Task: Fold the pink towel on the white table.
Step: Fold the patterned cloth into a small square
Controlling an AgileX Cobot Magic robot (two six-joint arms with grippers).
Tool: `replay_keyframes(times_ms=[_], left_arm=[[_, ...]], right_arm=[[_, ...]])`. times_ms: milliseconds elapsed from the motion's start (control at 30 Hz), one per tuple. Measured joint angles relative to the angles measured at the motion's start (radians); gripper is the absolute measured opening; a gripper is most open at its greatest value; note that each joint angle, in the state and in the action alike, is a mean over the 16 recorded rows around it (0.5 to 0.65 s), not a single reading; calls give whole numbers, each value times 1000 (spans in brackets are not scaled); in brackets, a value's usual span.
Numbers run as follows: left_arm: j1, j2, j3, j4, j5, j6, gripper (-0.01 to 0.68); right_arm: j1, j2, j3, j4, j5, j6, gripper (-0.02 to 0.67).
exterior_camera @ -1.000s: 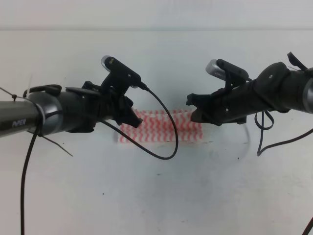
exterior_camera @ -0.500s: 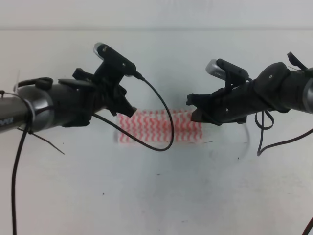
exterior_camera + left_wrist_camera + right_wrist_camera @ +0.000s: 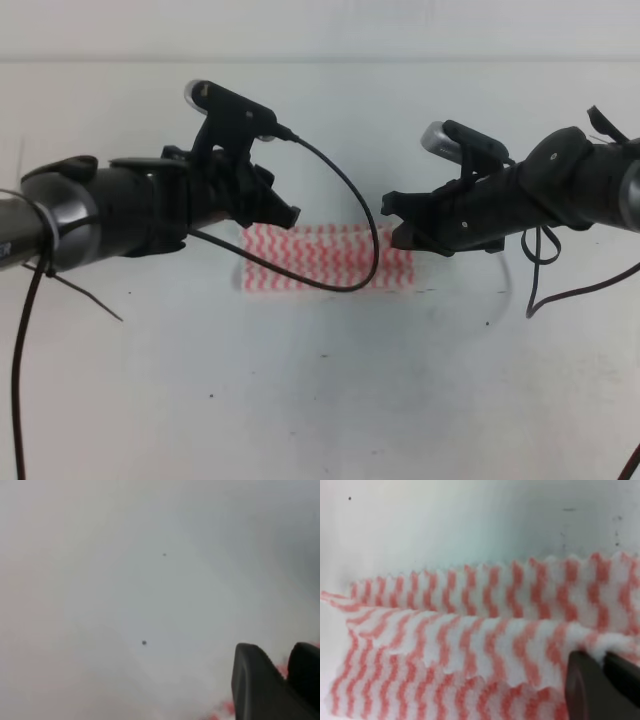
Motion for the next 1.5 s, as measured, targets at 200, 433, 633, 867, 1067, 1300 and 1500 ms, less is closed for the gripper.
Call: replay_keyframes(times_ms=[200, 433, 633, 867, 1067, 1300, 1500], left_arm=[[0, 0, 42, 0, 51, -16, 138], [-1, -9, 84, 0, 92, -37, 139], [-1, -27, 94, 0, 118, -59, 139], [-1, -45, 94, 0, 148, -86, 139], [-1, -50, 94, 0, 166, -103, 139], [-1, -54, 122, 0, 177, -107, 140], [0, -56, 159, 0, 182, -102, 138]], right_arm=[[0, -1, 0, 0, -1, 0, -15], [0, -2, 0, 0, -3, 0, -15], [0, -1, 0, 0, -3, 0, -15], [0, 0, 0, 0, -3, 0, -15], [0, 0, 0, 0, -4, 0, -15], [0, -1, 0, 0, -5, 0, -15], [0, -2, 0, 0, -6, 0, -15]])
